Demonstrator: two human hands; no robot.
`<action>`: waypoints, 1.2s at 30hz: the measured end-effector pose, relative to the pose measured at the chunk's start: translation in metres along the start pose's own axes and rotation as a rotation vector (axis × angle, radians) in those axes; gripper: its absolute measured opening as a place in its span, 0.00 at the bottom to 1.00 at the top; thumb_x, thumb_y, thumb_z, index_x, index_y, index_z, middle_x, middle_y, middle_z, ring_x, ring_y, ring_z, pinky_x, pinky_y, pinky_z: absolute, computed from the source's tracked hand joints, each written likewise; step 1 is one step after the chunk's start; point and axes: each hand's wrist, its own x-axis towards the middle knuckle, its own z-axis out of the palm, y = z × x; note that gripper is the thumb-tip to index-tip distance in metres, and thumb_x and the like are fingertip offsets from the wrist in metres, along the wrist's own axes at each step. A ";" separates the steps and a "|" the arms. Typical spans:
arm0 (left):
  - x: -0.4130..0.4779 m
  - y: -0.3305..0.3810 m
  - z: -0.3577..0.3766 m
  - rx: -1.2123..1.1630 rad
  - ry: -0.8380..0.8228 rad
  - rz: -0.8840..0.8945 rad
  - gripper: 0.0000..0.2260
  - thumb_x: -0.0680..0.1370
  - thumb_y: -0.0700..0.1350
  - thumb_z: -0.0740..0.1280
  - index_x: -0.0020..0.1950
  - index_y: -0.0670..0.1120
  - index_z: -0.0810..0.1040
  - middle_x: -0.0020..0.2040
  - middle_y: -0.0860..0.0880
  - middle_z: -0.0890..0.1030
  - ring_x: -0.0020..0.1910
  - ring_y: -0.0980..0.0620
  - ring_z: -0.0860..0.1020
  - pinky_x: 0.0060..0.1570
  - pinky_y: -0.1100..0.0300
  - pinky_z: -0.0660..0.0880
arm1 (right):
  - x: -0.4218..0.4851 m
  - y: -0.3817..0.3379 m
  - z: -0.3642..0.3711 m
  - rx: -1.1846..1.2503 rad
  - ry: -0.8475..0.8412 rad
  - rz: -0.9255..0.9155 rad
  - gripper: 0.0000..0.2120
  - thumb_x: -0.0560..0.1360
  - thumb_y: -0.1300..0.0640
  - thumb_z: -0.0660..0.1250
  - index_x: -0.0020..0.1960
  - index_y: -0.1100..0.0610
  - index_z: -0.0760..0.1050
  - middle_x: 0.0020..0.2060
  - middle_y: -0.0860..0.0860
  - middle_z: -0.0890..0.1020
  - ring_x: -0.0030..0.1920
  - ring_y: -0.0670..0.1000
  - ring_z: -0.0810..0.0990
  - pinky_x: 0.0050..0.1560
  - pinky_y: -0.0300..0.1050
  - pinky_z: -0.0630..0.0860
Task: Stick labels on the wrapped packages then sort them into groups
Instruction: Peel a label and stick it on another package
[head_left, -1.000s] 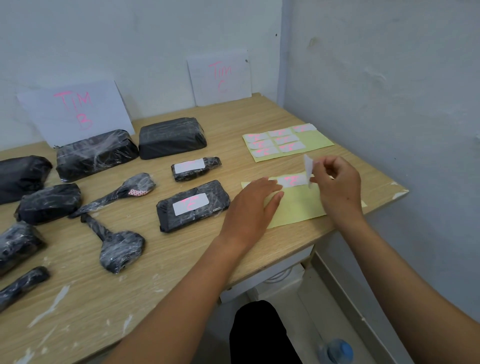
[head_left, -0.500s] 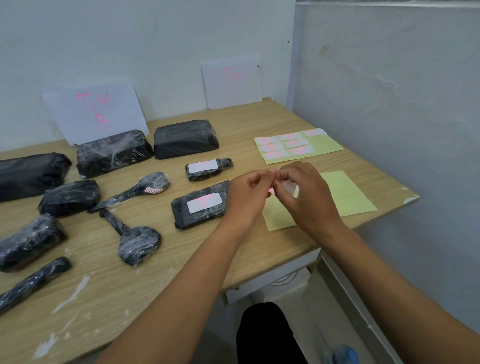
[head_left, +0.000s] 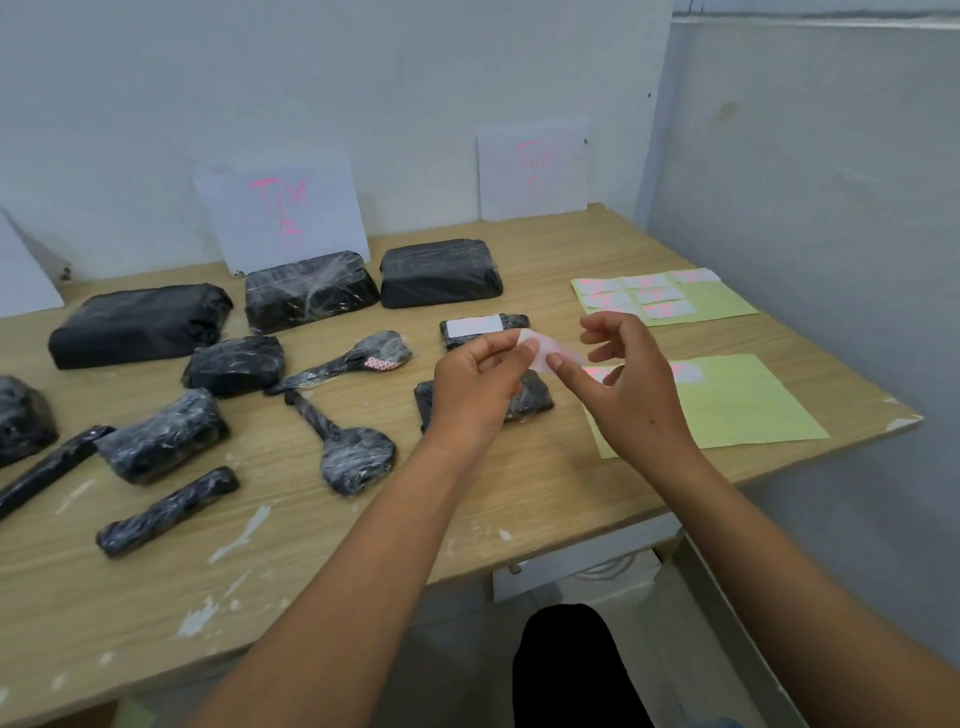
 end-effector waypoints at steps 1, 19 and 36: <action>-0.001 0.001 -0.005 -0.004 0.006 0.000 0.06 0.76 0.42 0.70 0.52 0.46 0.81 0.43 0.52 0.84 0.41 0.59 0.80 0.46 0.62 0.76 | 0.000 -0.003 0.004 0.052 -0.034 0.029 0.14 0.72 0.53 0.72 0.55 0.51 0.73 0.48 0.45 0.78 0.44 0.42 0.75 0.41 0.27 0.69; -0.007 0.007 -0.101 0.030 0.285 0.070 0.06 0.76 0.45 0.70 0.52 0.46 0.82 0.46 0.53 0.81 0.43 0.59 0.79 0.44 0.63 0.79 | 0.002 -0.053 0.095 0.282 -0.193 0.095 0.11 0.74 0.54 0.70 0.46 0.63 0.79 0.36 0.51 0.78 0.38 0.45 0.74 0.39 0.36 0.72; 0.087 0.010 -0.149 0.519 0.393 0.103 0.08 0.72 0.49 0.73 0.48 0.48 0.84 0.38 0.55 0.82 0.36 0.59 0.79 0.42 0.64 0.75 | 0.085 -0.048 0.163 -0.036 -0.274 0.107 0.07 0.72 0.50 0.72 0.43 0.52 0.77 0.34 0.43 0.78 0.36 0.43 0.76 0.44 0.42 0.77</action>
